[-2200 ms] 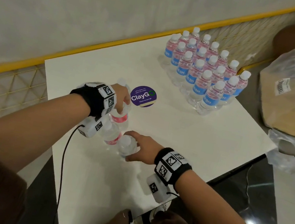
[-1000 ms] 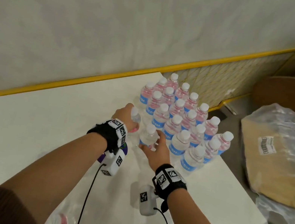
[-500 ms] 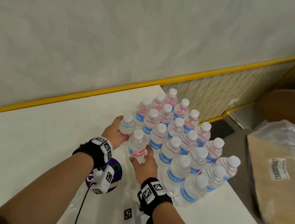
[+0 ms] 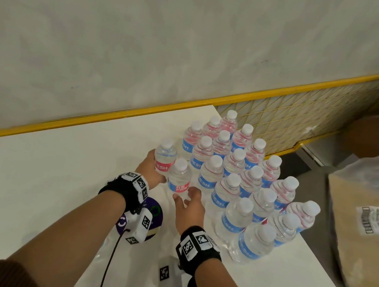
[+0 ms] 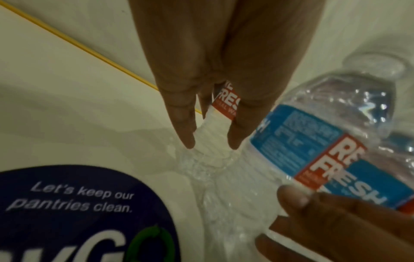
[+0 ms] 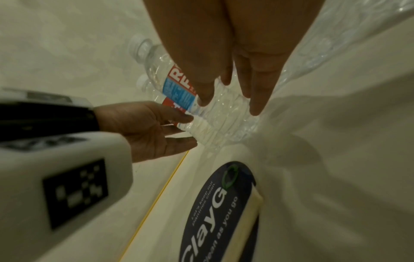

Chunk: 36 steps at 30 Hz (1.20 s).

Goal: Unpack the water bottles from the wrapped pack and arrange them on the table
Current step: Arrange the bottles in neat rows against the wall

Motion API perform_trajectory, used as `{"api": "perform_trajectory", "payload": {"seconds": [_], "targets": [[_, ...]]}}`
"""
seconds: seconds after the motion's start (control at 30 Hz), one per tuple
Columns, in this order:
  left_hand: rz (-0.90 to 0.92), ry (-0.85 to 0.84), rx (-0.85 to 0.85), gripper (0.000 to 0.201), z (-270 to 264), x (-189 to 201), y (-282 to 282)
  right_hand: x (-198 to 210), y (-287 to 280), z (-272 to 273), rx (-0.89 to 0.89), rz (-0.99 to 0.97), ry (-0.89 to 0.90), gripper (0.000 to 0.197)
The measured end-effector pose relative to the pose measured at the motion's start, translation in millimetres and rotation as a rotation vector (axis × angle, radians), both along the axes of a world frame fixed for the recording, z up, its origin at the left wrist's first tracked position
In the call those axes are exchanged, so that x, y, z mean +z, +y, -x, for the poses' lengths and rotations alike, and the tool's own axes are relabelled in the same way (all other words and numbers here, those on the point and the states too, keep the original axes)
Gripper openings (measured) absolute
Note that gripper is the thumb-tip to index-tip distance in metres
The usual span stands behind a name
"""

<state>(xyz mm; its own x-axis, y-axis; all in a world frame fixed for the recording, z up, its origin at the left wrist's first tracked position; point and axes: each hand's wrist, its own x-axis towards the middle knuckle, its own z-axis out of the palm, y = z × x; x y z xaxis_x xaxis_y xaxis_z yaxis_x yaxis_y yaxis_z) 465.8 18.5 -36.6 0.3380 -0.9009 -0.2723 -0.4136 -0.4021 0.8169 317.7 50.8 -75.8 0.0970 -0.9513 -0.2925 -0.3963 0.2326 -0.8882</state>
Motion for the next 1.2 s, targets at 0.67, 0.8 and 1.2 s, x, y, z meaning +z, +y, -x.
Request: {"api": "perform_trajectory", "payload": {"seconds": [0.67, 0.8, 1.2], "targets": [[0.054, -0.014, 0.0, 0.065, -1, -3, 2, 0, 4, -16, 0.078, 0.15, -0.159, 0.072], [0.023, -0.025, 0.05, 0.058, 1, -4, 1, -7, 4, -20, -0.036, 0.044, -0.118, 0.074], [0.018, 0.011, 0.109, 0.064, 3, -11, 9, -15, 5, -18, -0.12, -0.049, -0.093, 0.057]]}}
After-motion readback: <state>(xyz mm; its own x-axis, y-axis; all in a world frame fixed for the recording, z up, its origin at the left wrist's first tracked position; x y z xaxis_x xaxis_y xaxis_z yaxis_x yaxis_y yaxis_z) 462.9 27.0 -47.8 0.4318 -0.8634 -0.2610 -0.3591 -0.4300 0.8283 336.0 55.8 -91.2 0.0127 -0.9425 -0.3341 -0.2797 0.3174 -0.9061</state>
